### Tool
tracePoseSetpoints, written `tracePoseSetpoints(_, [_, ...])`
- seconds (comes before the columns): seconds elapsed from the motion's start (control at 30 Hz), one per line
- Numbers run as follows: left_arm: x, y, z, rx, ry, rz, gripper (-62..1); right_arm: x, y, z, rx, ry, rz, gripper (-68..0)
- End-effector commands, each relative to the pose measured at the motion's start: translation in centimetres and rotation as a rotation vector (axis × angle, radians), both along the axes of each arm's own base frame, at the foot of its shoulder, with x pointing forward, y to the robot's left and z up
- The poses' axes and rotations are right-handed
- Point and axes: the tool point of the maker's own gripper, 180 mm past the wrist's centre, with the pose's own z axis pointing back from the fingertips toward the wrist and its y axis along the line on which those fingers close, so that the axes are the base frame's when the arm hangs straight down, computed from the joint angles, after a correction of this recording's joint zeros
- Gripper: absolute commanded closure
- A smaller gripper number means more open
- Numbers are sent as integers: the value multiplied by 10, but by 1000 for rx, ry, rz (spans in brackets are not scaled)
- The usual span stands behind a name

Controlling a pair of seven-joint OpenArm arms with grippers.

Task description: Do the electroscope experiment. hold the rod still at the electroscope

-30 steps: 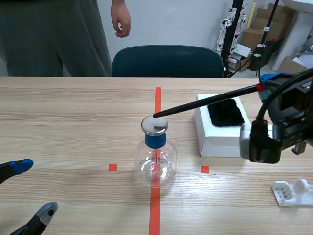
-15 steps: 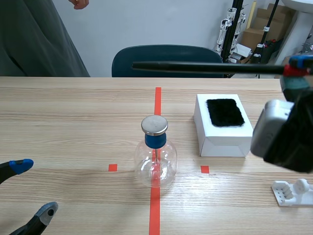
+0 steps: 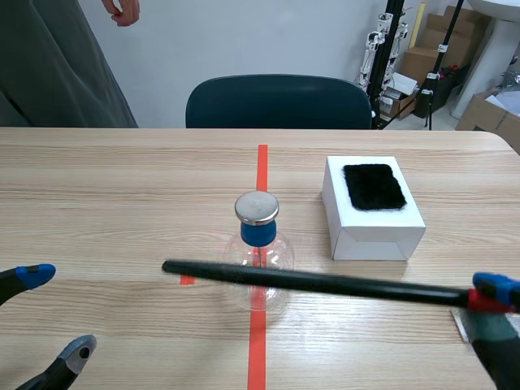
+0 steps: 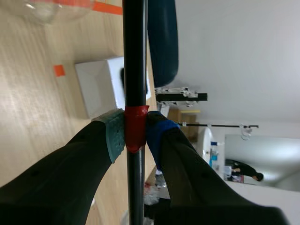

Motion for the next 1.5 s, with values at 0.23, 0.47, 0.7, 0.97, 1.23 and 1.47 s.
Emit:
tracePoseSetpoints(0.23, [3,1,8,-16,-25,0,-623,-9,14,0,37,29,69,-77])
tracePoseSetpoints(0.47, [3,1,8,-16,-25,0,-623,-9,13,-2,47,42,58,-77])
tracePoseSetpoints(0.7, [3,1,8,-16,-25,0,-623,-8,9,-3,40,46,35,-77])
tracePoseSetpoints(0.97, [3,1,8,-16,-25,0,-623,-7,6,-3,36,48,21,-77])
tracePoseSetpoints(1.23, [3,1,8,-16,-25,0,-623,-7,6,-3,36,48,21,-77])
tracePoseSetpoints(1.47, [3,1,8,-16,-25,0,-623,-7,6,-3,36,48,21,-77])
